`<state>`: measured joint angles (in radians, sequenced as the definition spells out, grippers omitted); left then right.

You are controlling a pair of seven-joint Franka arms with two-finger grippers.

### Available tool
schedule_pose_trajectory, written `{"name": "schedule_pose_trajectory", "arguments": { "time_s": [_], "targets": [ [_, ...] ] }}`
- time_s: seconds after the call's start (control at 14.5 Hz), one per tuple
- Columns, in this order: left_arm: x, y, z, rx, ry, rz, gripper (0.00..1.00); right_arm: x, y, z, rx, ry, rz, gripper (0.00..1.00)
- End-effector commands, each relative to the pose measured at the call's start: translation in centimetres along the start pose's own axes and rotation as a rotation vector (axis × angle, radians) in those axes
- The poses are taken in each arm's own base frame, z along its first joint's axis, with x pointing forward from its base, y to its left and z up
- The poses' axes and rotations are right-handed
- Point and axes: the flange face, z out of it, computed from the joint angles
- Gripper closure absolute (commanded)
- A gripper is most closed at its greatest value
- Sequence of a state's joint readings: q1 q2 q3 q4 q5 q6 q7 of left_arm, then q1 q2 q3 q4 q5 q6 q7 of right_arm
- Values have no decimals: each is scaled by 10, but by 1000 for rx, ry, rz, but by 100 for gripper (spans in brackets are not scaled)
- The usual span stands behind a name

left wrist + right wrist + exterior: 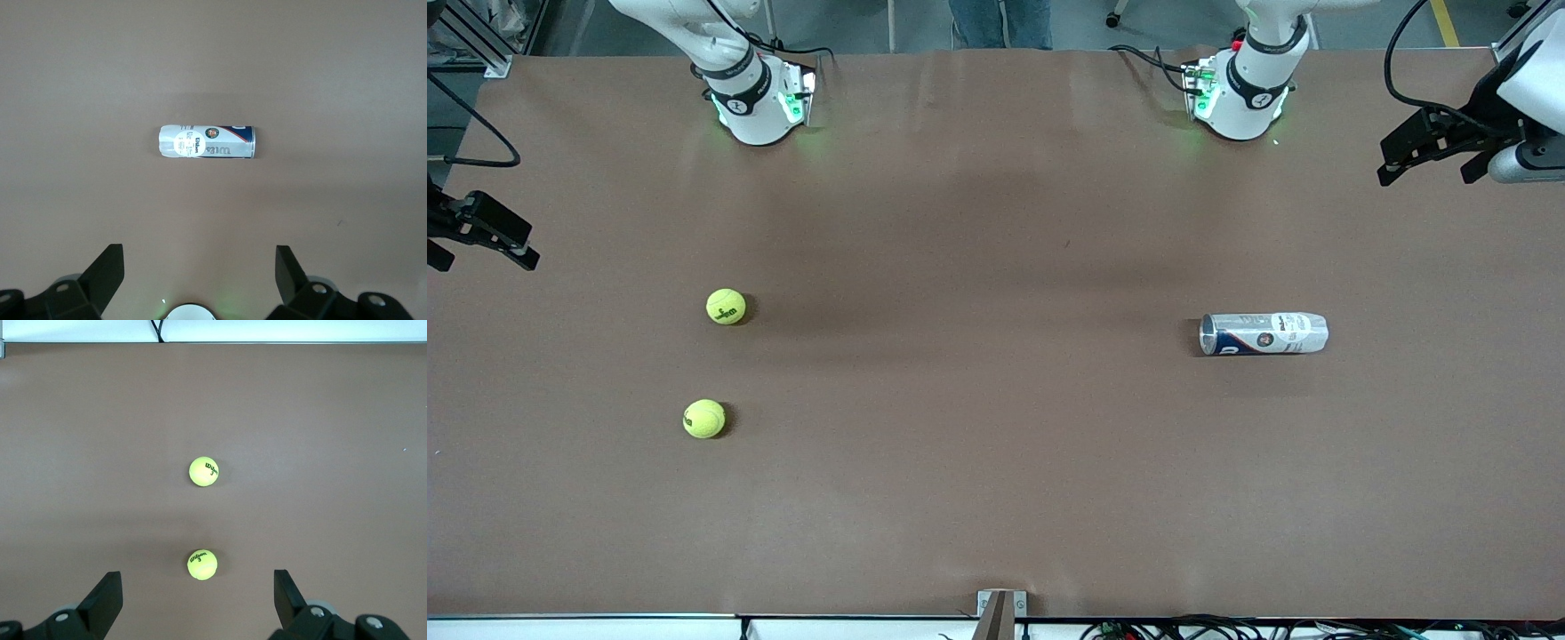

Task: Insert tennis ball vertically with right arm
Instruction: 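Reach the left gripper to the can while the right gripper reaches the balls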

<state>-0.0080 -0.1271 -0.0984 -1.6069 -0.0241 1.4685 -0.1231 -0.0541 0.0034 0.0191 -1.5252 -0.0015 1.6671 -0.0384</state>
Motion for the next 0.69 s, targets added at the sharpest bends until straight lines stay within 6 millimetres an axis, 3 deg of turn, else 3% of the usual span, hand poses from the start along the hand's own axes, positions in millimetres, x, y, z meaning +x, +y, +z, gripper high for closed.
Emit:
{"name": "schedule_pose_trajectory", "arguments": {
  "time_s": [0.0,0.21,0.62],
  "targets": [
    [-1,-1,-3,15,2,12,0,1,0,-4,-16,-1,-4,0],
    [4,0,2,4,-4,7,0,1,2,-4,-17,-1,-3,0],
    [26,10,33,8,-51,-10,0,5,3,7,-14,-19,-6,0]
  ]
}}
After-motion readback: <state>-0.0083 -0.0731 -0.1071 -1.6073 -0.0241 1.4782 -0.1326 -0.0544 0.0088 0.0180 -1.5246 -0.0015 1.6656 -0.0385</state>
